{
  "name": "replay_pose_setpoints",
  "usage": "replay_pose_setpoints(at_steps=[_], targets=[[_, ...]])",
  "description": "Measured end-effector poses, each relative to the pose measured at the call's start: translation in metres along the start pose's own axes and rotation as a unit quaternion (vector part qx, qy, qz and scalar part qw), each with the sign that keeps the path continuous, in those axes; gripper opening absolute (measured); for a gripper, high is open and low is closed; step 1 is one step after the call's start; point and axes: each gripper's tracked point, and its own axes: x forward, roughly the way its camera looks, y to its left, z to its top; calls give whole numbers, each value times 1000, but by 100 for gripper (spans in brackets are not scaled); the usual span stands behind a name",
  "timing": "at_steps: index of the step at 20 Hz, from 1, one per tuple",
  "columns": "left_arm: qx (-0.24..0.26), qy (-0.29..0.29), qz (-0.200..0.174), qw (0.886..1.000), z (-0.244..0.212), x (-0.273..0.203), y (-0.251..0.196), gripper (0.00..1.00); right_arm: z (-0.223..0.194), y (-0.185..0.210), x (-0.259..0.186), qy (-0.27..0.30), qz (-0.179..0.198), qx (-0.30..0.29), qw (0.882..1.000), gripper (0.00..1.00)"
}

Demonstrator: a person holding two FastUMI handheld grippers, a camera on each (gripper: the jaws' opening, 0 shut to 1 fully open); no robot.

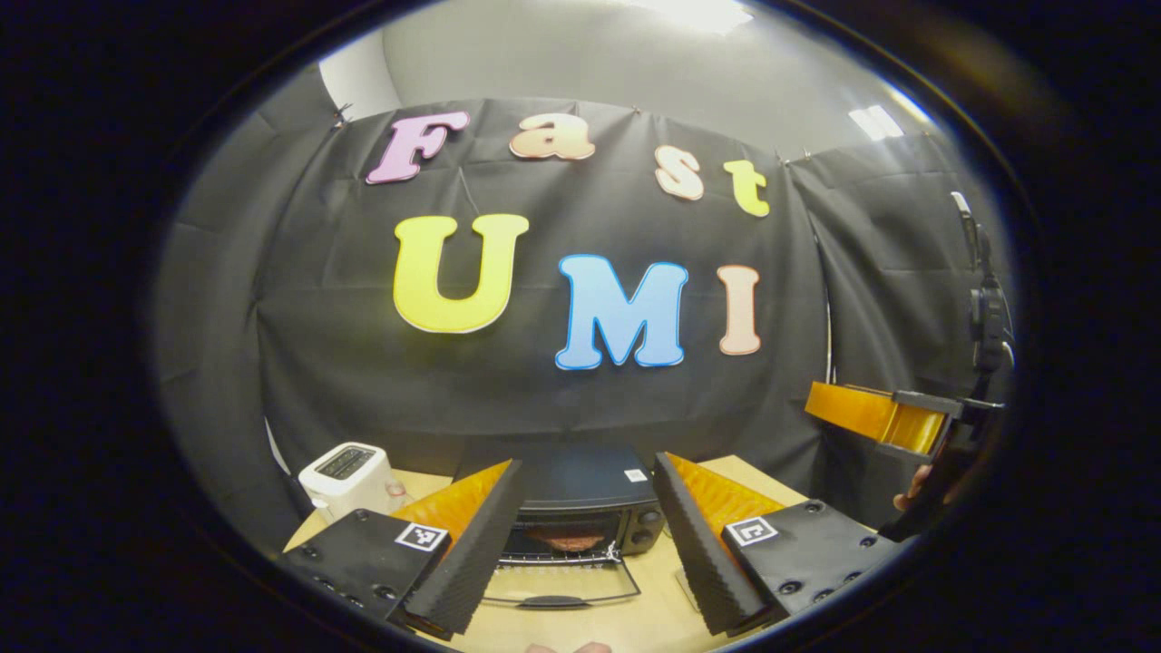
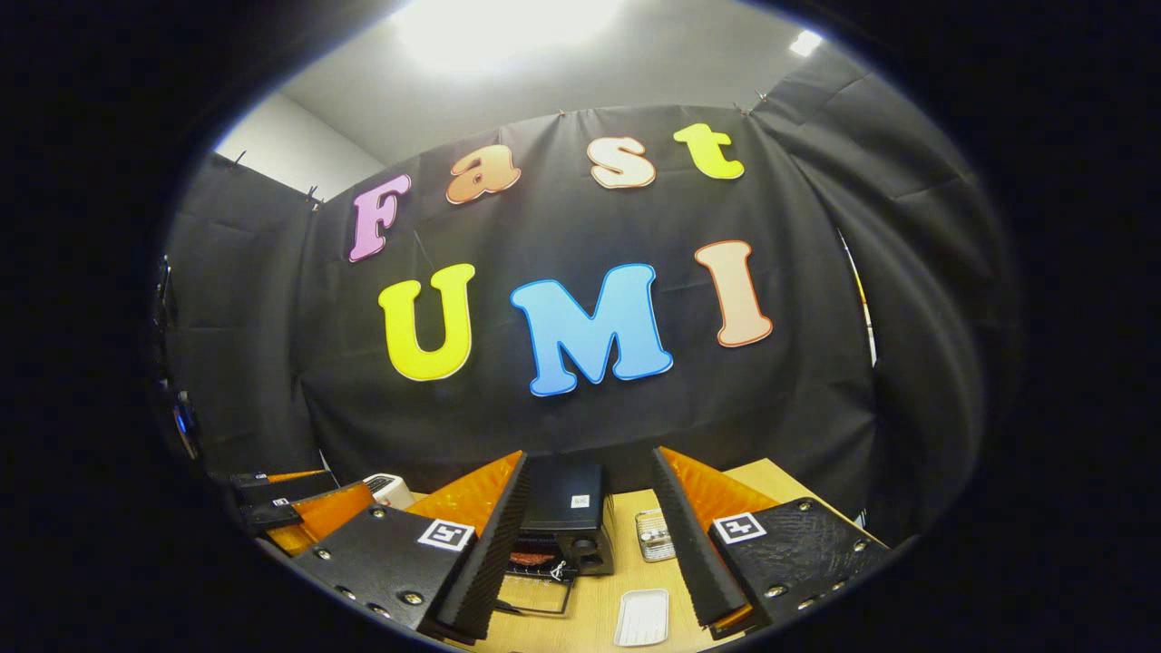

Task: Open the electric oven with the left hand, put the food in, and close the electric oven.

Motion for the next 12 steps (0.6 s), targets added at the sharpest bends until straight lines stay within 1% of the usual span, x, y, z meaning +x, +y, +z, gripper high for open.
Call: replay_pose_setpoints(at_steps=[1,2,4,5,6,10,11,12], targets=[[-2,19,0,1000,-12,3,0,100,-1,-2,1,4,-2,-1,1000,81],[-7,35,1,999,-25,5,-1,100,-1,-3,0,6,-1,-1,1000,81],[-15,68,7,998,-49,9,4,96,-2,-4,4,8,0,-3,1000,81],[-19,84,11,996,-62,12,6,100,-2,-4,4,9,1,-4,1000,81],[-23,98,18,995,-74,14,10,100,-2,-4,4,9,0,-6,1000,81],[-25,168,42,985,-135,23,22,100,-14,-9,6,25,-1,-12,1000,81],[-31,183,45,982,-147,25,23,96,-17,-13,5,30,-4,-19,999,81],[-38,195,48,979,-158,25,25,100,-20,-17,4,35,-6,-23,999,81]])
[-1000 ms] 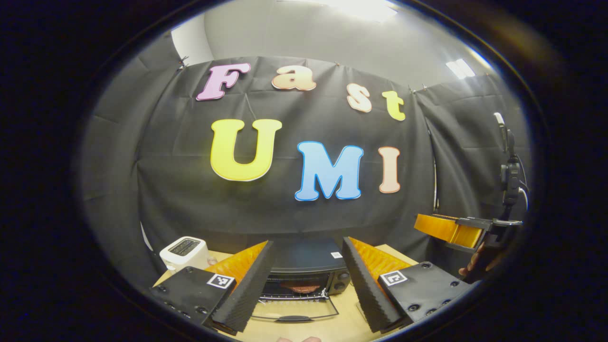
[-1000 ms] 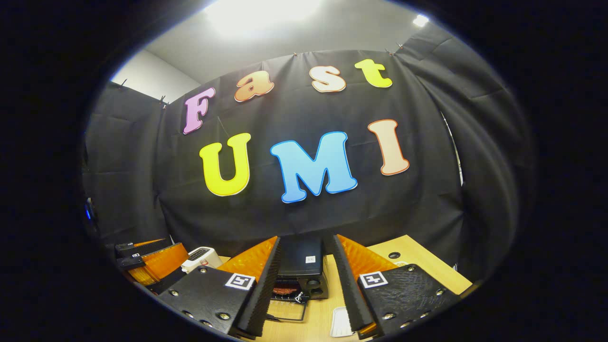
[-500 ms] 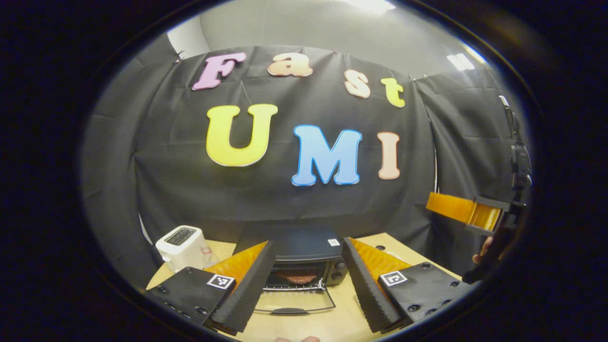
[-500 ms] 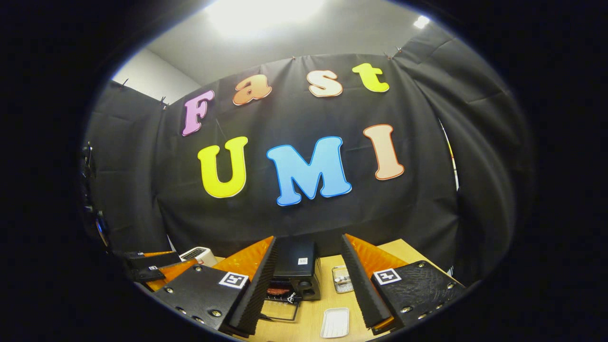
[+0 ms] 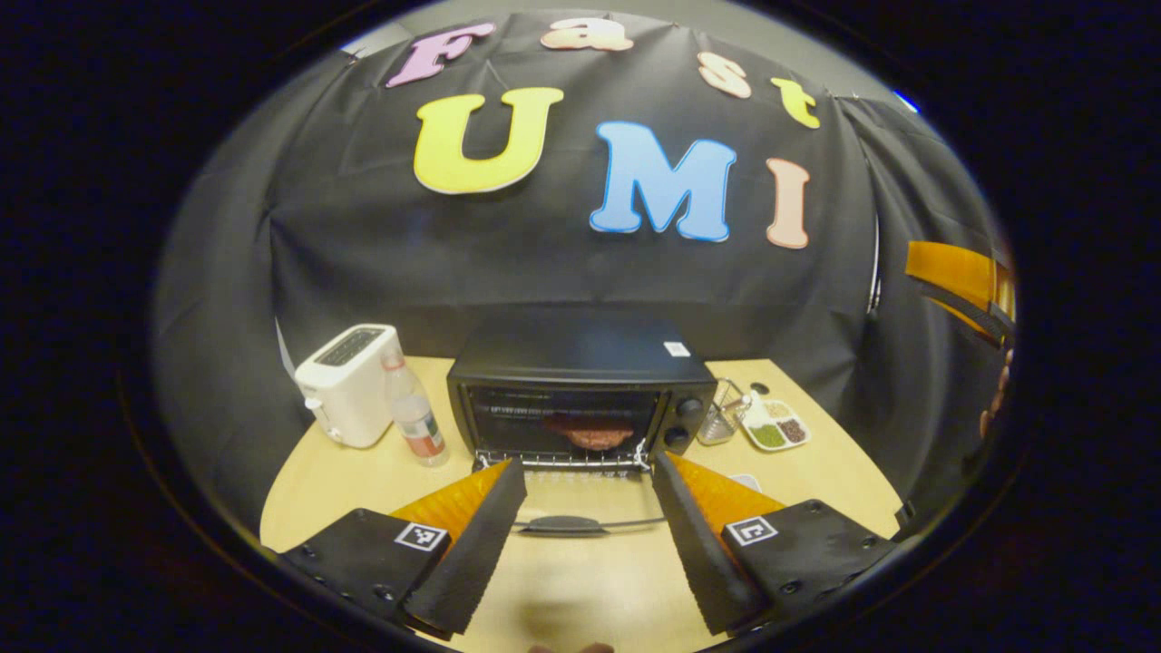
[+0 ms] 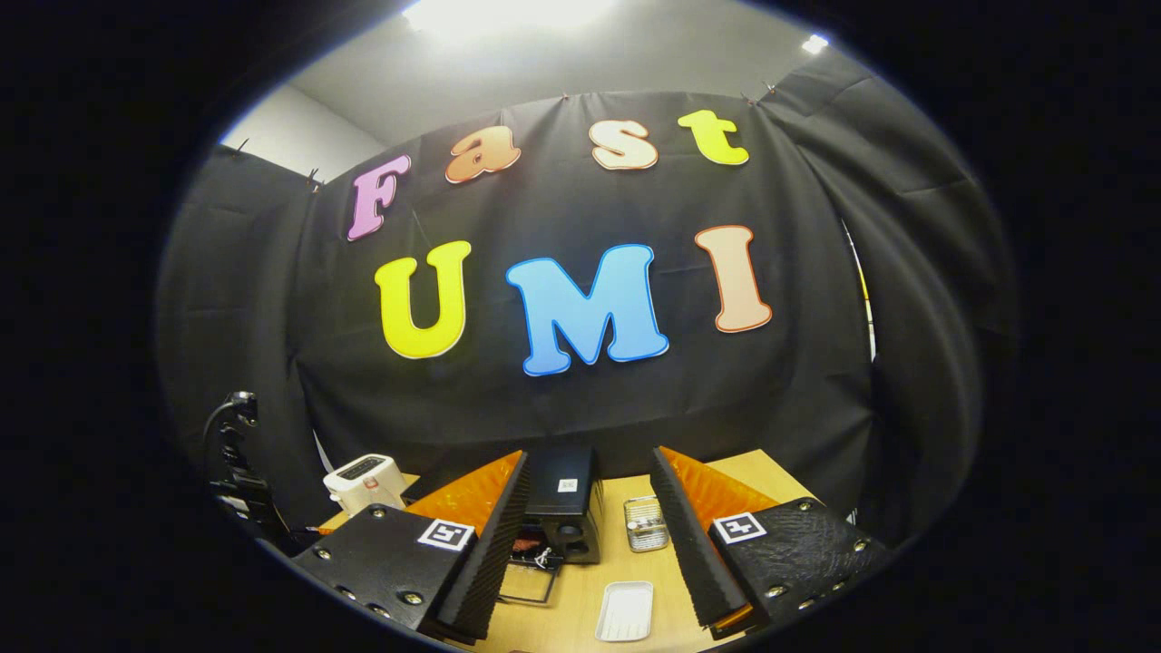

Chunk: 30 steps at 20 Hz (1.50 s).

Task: Open the electric oven with the left hand, put the food in, and close the electric oven.

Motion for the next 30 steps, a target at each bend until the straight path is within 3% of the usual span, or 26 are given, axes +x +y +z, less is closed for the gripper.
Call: replay_pose_setpoints(at_steps=[3,4,5,6,7,9,14,18,19,24,30], targets=[[-18,37,1,999,-27,14,2,96,-14,-7,1,17,-8,-4,1000,81],[-18,48,1,999,-33,23,5,100,-19,-11,2,24,-13,-2,1000,81],[-18,62,1,998,-44,28,2,96,-22,-15,1,30,-17,0,999,81],[-18,75,1,997,-53,36,3,100,-27,-19,3,34,-22,3,999,81],[-19,88,2,996,-60,42,4,96,-29,-22,3,37,-25,5,999,81],[-18,109,4,994,-76,51,8,100,-33,-30,1,44,-34,6,998,81],[-15,163,10,987,-125,67,15,92,-34,-44,-5,45,-58,16,997,81],[-5,204,6,979,-154,78,19,100,-42,-44,-5,54,-64,22,996,81],[-1,210,6,978,-158,82,21,92,-42,-45,-4,54,-66,22,996,81],[8,239,4,971,-170,106,24,100,-42,-51,-4,59,-77,22,995,81],[17,273,13,962,-186,126,30,96,-39,-60,-5,59,-89,28,994,81]])
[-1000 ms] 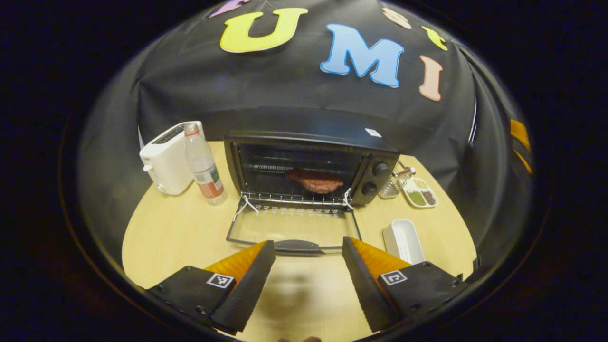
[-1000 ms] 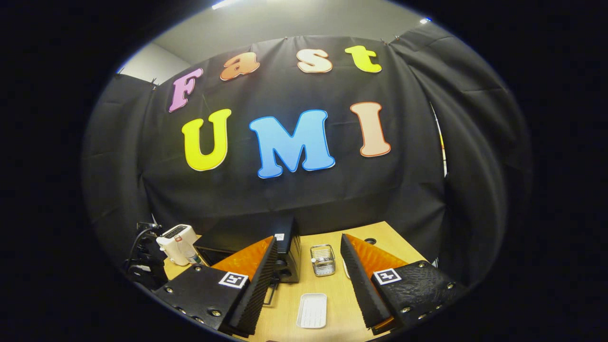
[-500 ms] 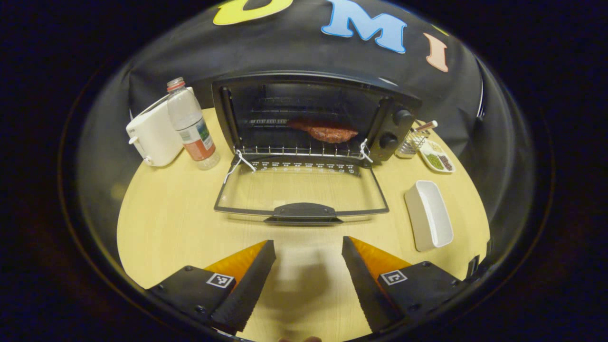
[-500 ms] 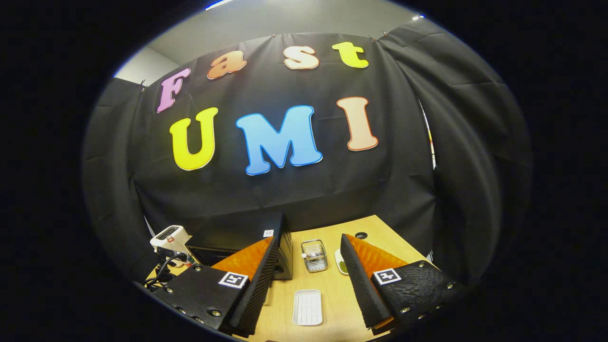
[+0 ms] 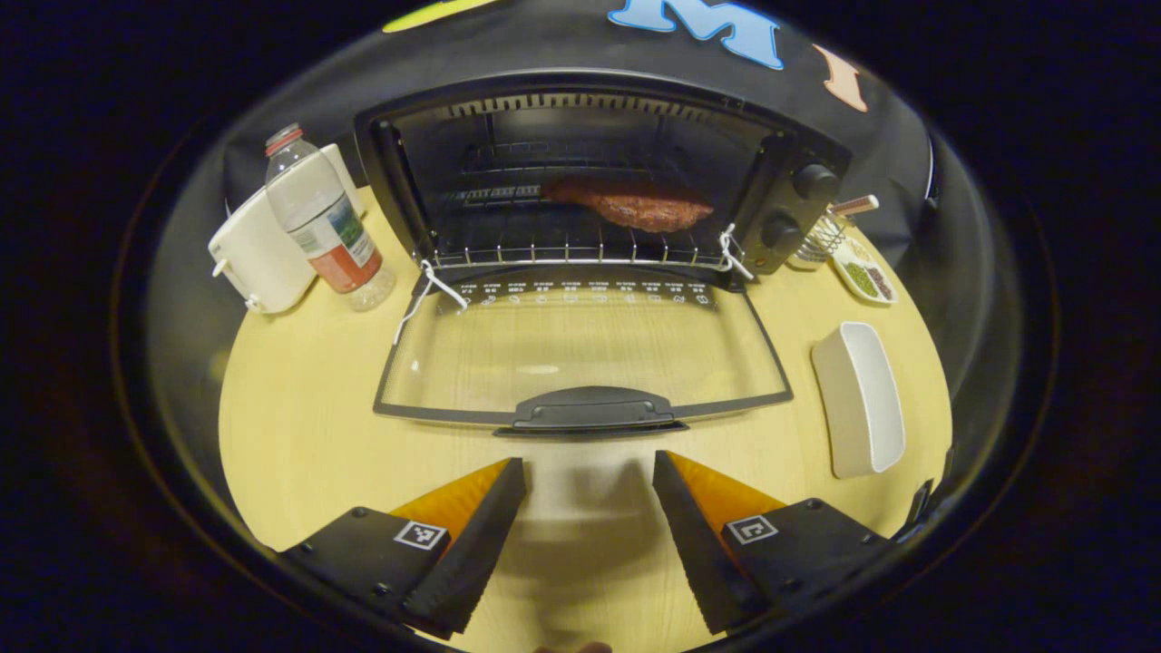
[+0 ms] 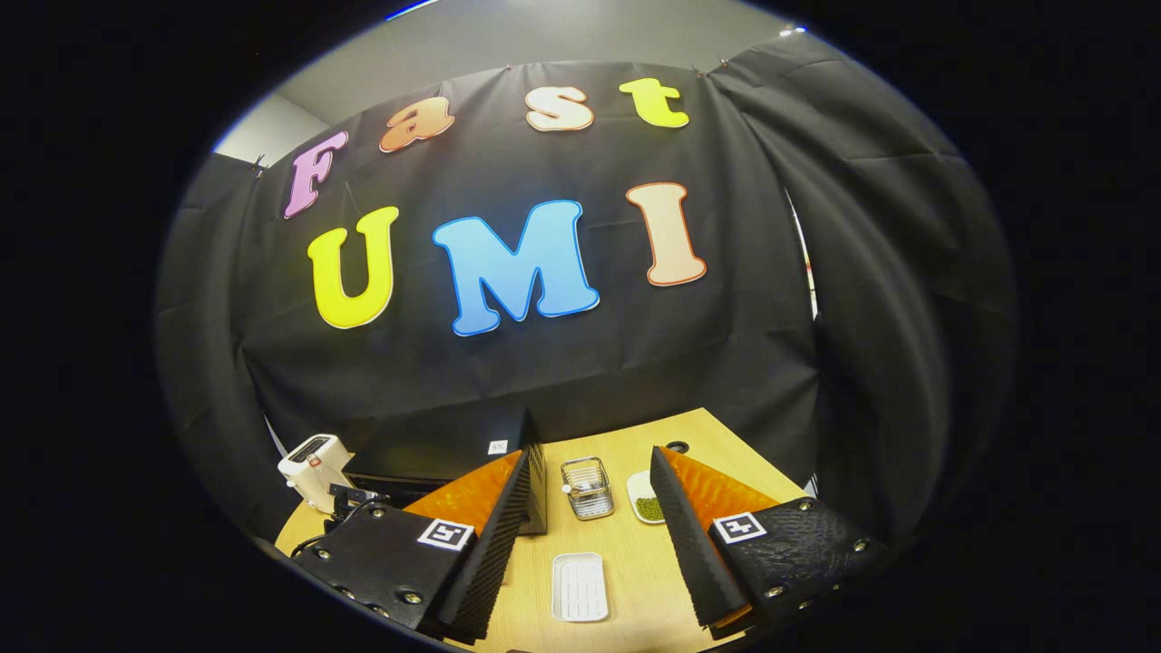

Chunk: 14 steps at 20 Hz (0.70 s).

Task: Open the electric oven with the left hand, put the food in, and close the electric oven.

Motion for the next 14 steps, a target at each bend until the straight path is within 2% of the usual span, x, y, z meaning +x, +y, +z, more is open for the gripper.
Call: replay_pose_setpoints(at_steps=[3,4,6,7,13,14], targets=[[4,7,6,1000,4,10,1,96,-2,-6,-1,3,-3,-3,1000,81],[5,10,6,1000,4,12,1,92,-3,-6,0,4,-4,-3,1000,81],[6,19,3,1000,3,15,0,100,-3,-8,0,5,-6,1,1000,81],[8,21,3,1000,3,16,0,96,-3,-8,-2,5,-7,2,1000,81],[13,29,6,999,3,23,3,96,-6,-9,-2,8,-9,-5,1000,81],[16,31,7,999,1,24,3,100,-6,-9,-2,9,-10,-5,1000,81]])
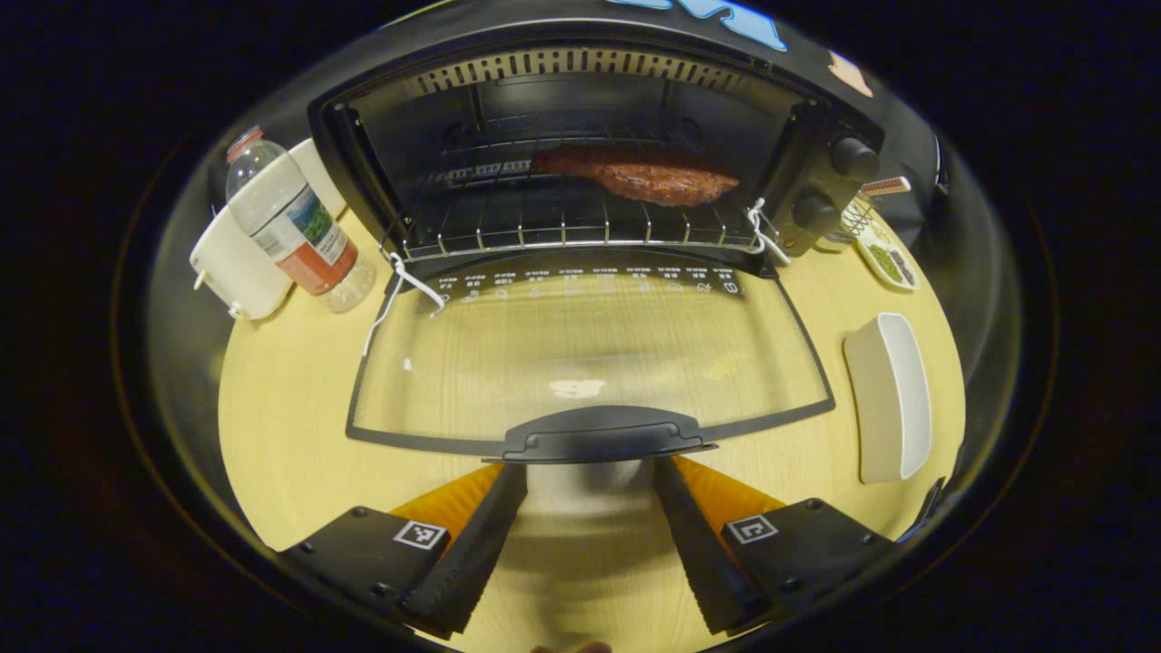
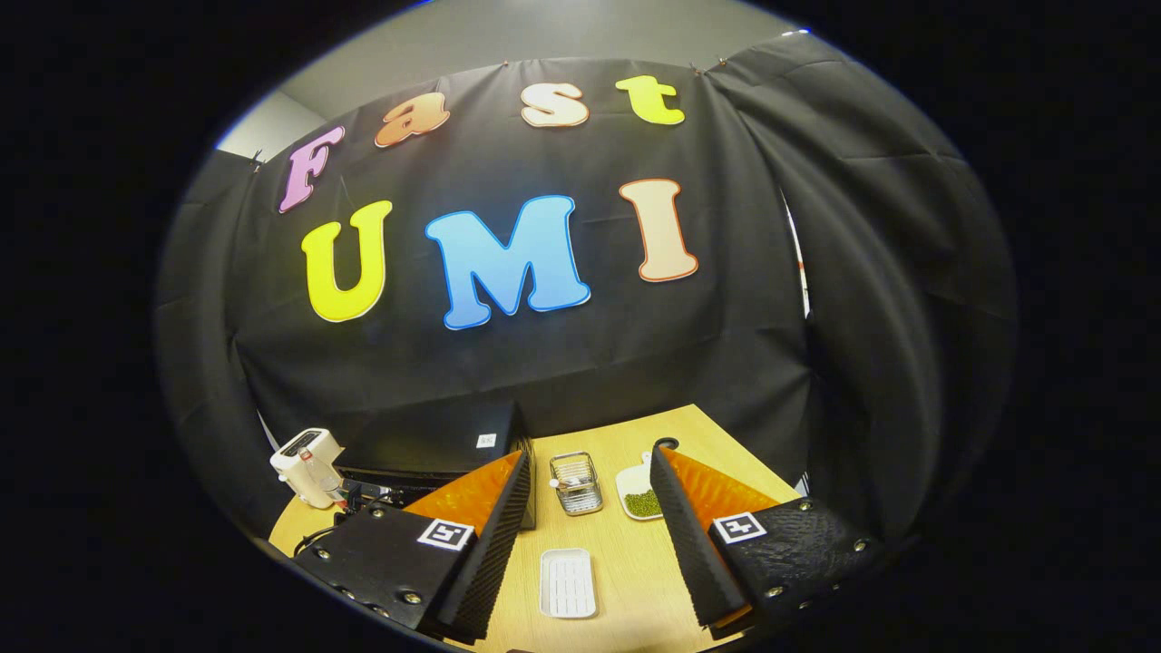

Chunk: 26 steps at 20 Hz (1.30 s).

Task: Open the electric oven with the left hand, put the food in, and close the electric oven.

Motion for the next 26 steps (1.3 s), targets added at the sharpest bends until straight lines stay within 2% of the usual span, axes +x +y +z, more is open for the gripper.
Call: replay_pose_setpoints(at_steps=[2,3,4,6,13,15,18,19,20,21,22,23,24,25,26], targets=[[-1,0,-2,1000,0,0,0,96,1,0,0,1,0,3,1000,81],[-4,0,-3,1000,0,-1,0,100,1,1,1,0,0,5,1000,81],[-6,1,-4,1000,1,-2,1,96,3,3,0,-1,1,7,1000,81],[-4,-1,-6,1000,2,-5,1,100,5,5,-1,-2,4,7,1000,81],[-6,-24,-12,1000,8,-26,-1,100,7,13,-1,-5,14,3,1000,81],[-7,-32,-15,999,10,-33,0,92,8,15,-2,-5,17,3,1000,81],[-10,-45,-14,999,14,-40,-1,100,14,18,-3,-8,21,4,1000,81],[-8,-49,-13,999,15,-42,-1,100,16,19,-3,-12,22,4,1000,81],[-7,-53,-11,998,15,-46,-1,96,20,20,-4,-16,23,4,1000,81],[-5,-57,-10,998,16,-47,-1,100,22,19,-5,-18,23,3,1000,81],[-5,-60,-10,998,17,-50,-2,100,24,19,-5,-20,23,2,1000,81],[-6,-63,-10,998,18,-52,-1,96,25,18,-6,-22,22,2,1000,81],[-8,-67,-10,998,20,-54,-1,96,25,17,-6,-22,20,1,1000,81],[-10,-69,-11,998,21,-56,-1,100,24,16,-6,-21,19,1,1000,81],[-12,-72,-12,997,22,-59,-1,96,24,16,-7,-21,18,2,1000,81]])
